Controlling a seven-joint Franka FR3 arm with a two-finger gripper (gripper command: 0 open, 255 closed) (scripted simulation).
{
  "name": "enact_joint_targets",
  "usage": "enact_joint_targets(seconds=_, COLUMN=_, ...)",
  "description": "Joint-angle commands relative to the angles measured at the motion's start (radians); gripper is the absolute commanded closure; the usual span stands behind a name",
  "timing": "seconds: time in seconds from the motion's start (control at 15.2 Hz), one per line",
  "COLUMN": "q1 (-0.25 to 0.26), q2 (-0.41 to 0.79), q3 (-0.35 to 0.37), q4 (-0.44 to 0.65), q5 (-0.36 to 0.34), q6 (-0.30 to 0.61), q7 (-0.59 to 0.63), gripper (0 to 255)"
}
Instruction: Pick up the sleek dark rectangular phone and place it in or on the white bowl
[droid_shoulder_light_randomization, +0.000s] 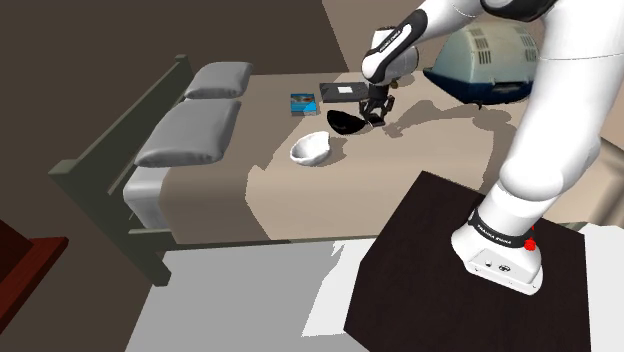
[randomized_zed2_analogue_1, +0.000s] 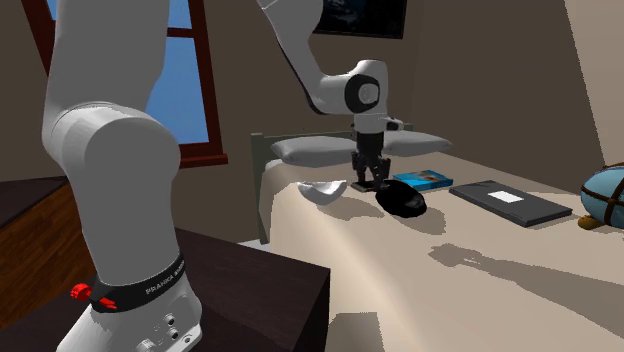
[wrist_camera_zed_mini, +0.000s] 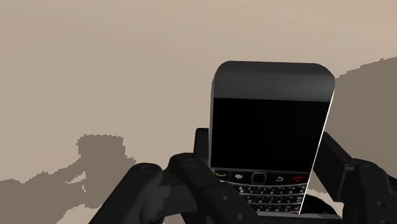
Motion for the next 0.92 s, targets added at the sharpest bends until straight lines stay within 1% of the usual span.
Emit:
enact_joint_targets(seconds=0.0, q1=0.016, q2=-0.006, q3=0.005, q4=0.008, q5=-0.005, q6=-0.015, q7=0.024, gripper=255)
enact_joint_targets(seconds=0.46, q1=0.118, q2=0.045, q3=0.054, q4=0.097, q5=-0.014, q6=-0.061, q7=0.182, gripper=255)
enact_joint_targets(seconds=0.86, q1=0.198, q2=0.117, q3=0.092, q4=0.221, q5=-0.018, q6=-0.119, q7=0.304, gripper=255)
